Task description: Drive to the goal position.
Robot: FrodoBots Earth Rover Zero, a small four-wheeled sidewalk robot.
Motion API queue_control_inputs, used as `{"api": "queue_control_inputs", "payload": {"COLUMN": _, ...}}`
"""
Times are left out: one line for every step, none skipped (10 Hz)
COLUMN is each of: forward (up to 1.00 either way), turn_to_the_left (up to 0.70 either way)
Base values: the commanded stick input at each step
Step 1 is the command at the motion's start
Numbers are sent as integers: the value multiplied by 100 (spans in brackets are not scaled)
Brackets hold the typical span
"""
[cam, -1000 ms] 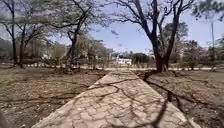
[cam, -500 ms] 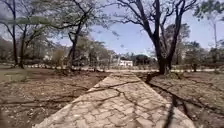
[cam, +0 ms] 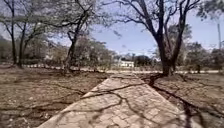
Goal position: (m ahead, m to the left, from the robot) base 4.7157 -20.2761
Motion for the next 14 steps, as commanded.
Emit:
{"api": "queue_control_inputs", "payload": {"forward": 70, "turn_to_the_left": 0}}
{"api": "queue_control_inputs", "payload": {"forward": 70, "turn_to_the_left": 0}}
{"api": "queue_control_inputs", "payload": {"forward": 70, "turn_to_the_left": -9}}
{"api": "queue_control_inputs", "payload": {"forward": 70, "turn_to_the_left": -24}}
{"api": "queue_control_inputs", "payload": {"forward": 70, "turn_to_the_left": -30}}
{"api": "queue_control_inputs", "payload": {"forward": 70, "turn_to_the_left": -30}}
{"api": "queue_control_inputs", "payload": {"forward": 70, "turn_to_the_left": -14}}
{"api": "queue_control_inputs", "payload": {"forward": 70, "turn_to_the_left": -6}}
{"api": "queue_control_inputs", "payload": {"forward": 70, "turn_to_the_left": 0}}
{"api": "queue_control_inputs", "payload": {"forward": 70, "turn_to_the_left": 0}}
{"api": "queue_control_inputs", "payload": {"forward": 70, "turn_to_the_left": 0}}
{"api": "queue_control_inputs", "payload": {"forward": 70, "turn_to_the_left": 0}}
{"api": "queue_control_inputs", "payload": {"forward": 70, "turn_to_the_left": 0}}
{"api": "queue_control_inputs", "payload": {"forward": 70, "turn_to_the_left": 0}}
